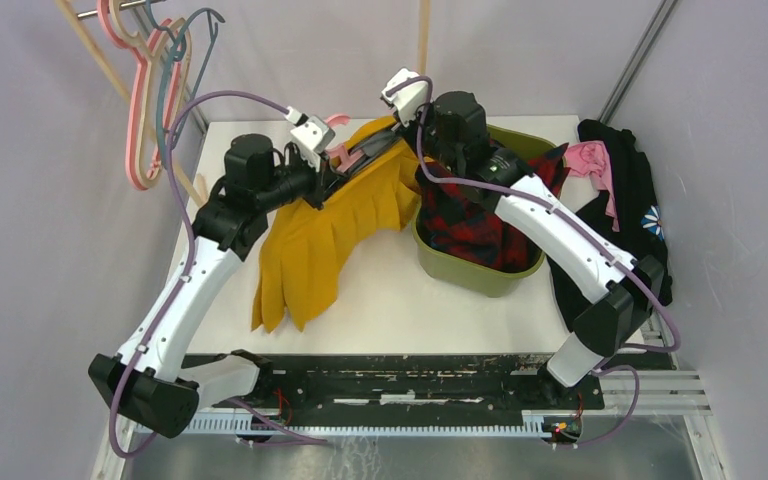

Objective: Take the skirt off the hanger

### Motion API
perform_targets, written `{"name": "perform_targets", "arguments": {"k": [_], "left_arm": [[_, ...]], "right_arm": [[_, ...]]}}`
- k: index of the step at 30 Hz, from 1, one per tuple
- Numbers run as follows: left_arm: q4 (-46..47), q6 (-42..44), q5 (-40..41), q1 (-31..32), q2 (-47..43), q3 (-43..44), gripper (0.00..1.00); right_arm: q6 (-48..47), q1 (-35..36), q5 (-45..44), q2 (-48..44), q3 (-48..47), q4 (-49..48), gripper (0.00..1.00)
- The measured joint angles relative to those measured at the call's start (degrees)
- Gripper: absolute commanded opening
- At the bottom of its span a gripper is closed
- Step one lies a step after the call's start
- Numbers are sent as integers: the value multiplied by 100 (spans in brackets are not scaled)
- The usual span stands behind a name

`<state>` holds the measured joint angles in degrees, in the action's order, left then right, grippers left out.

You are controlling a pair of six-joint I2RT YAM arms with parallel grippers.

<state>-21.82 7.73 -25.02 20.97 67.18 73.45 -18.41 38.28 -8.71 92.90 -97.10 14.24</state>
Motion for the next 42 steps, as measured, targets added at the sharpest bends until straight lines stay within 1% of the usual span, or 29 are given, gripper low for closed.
{"name": "perform_targets", "arguments": {"k": [4, 10, 11, 12, 15, 16, 17, 18, 22, 26, 29, 35, 38, 42], "left_arm": [[-94, 181, 98, 4, -94, -323, 3], [-264, 514, 444, 74, -94, -439, 3], [-273, 588, 535, 107, -94, -437, 3], [-278, 636, 577, 125, -92, -435, 3], [-369, 796, 723, 146, -85, -398, 3], [-435, 850, 785, 146, -63, -363, 3], [-492, 905, 837, 146, -24, -323, 3], [-560, 973, 870, 153, 44, -262, 3], [-905, 1237, 1060, 162, 466, 107, 3], [-1281, 1421, 1257, 157, 824, 437, 3], [-1460, 1471, 1335, 149, 929, 527, 3], [-1755, 1567, 1567, 122, 1132, 573, 3], [-1853, 1574, 1596, 122, 1228, 612, 3], [-1895, 1574, 1582, 122, 1296, 726, 3]], "right_arm": [[37, 11, 151, 245, -149, 170, 1], [114, -129, 459, 505, -212, 376, 2], [101, -138, 466, 516, -212, 376, 12], [90, -144, 468, 527, -216, 380, 27], [-85, -216, 520, 544, -249, 385, 52], [-129, -275, 566, 542, -262, 389, 59], [-160, -332, 605, 542, -278, 389, 63], [-208, -393, 654, 542, -286, 387, 65], [-579, -448, 688, 474, -247, 439, 66], [-1014, -247, 535, 278, -195, 564, 67], [-1187, -87, 529, 76, -223, 612, 66], [-1143, -50, 881, -173, -599, 632, 63], [-1091, -48, 1023, -356, -603, 616, 61], [-820, 28, 1222, -407, -586, 564, 56]]}}
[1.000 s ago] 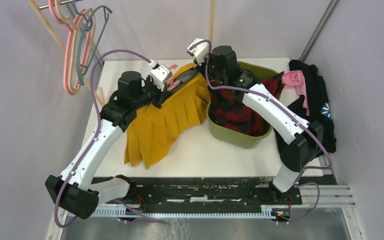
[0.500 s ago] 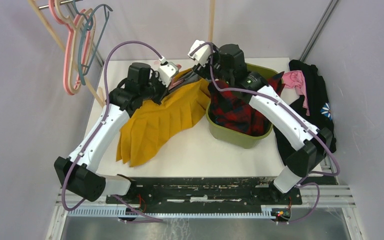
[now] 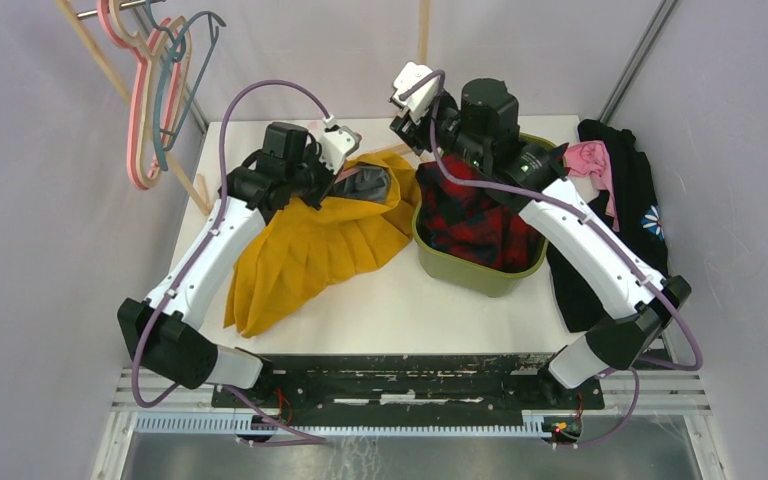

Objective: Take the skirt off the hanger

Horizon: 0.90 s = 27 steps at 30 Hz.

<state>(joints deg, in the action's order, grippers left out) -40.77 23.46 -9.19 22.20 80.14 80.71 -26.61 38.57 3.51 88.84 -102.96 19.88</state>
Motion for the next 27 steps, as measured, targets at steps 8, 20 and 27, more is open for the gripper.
{"name": "perform_targets", "arguments": {"k": [8, 20, 27], "left_arm": [[-79, -4, -302, 2, 184, 568, 3], [-87, -13, -911, 2, 50, 688, 3], [-92, -17, -1088, 2, -496, 686, 3]], "right_arm": [[876, 487, 557, 107, 374, -59, 51], [1338, 584, 697, 289, 463, -133, 49], [1488, 584, 695, 413, 546, -269, 48]]}}
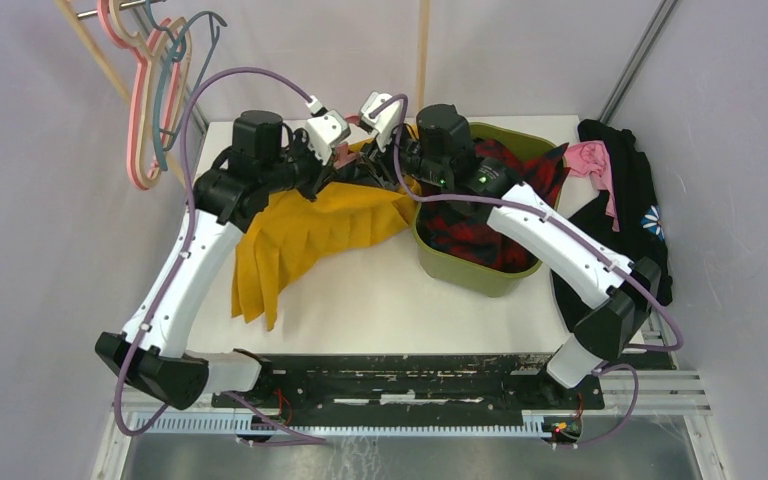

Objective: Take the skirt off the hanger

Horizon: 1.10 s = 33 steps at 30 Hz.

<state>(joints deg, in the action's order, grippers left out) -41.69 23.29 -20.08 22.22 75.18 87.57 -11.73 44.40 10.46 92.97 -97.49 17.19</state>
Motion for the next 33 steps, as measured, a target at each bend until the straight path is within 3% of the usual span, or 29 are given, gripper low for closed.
{"name": "perform_targets", "arguments": {"k": [9, 25, 33], "left_arm": [[-15, -157, 55, -39, -356, -306, 3], [-15, -284, 348, -83, -1161, -922, 3], [109, -280, 356, -81, -1202, -1064, 3]], "right_arm": [[-61, 24, -96, 184, -22, -33, 47], [-946, -219, -1309, 861, -586, -26, 44], [-1134, -286, -1200, 911, -761, 184, 62]]}}
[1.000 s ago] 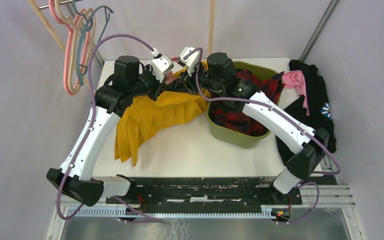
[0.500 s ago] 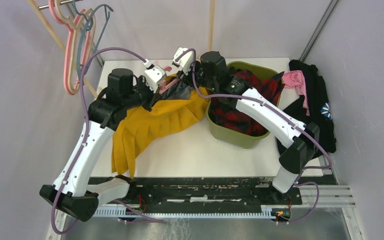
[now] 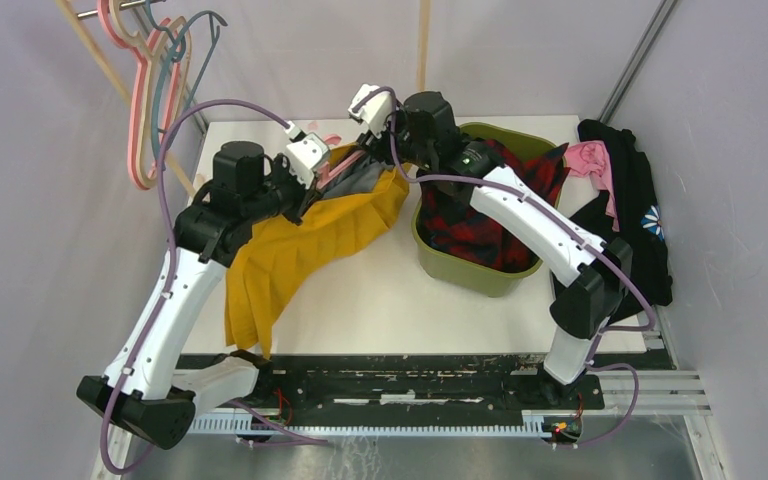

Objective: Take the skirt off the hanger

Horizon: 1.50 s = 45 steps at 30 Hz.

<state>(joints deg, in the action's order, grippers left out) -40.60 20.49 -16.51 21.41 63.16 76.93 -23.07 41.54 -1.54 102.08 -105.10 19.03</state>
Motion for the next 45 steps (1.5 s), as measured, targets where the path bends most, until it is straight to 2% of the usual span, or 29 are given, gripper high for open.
{"name": "perform_targets", "arguments": {"k": [5, 12, 17, 25, 32, 45], "left_arm": [[-48, 57, -50, 42, 155, 0, 3], [-407, 487, -151, 122, 953, 417, 3], [-503, 664, -317, 120, 1172, 651, 3], [-964, 837, -1019, 107, 1172, 1008, 3], [-935, 837, -1814, 42, 940, 765, 3], [-1342, 1067, -1963, 9, 647, 629, 3]], "right_arm": [[-243, 151, 55, -197, 79, 420, 65], [-339, 638, 251, -721, 354, 719, 65], [-337, 748, 354, -938, 411, 782, 65], [-313, 748, 538, -1034, 787, 713, 64], [-334, 804, 656, -1182, 879, 671, 63], [-245, 863, 1008, -1434, 1475, 302, 65]]}}
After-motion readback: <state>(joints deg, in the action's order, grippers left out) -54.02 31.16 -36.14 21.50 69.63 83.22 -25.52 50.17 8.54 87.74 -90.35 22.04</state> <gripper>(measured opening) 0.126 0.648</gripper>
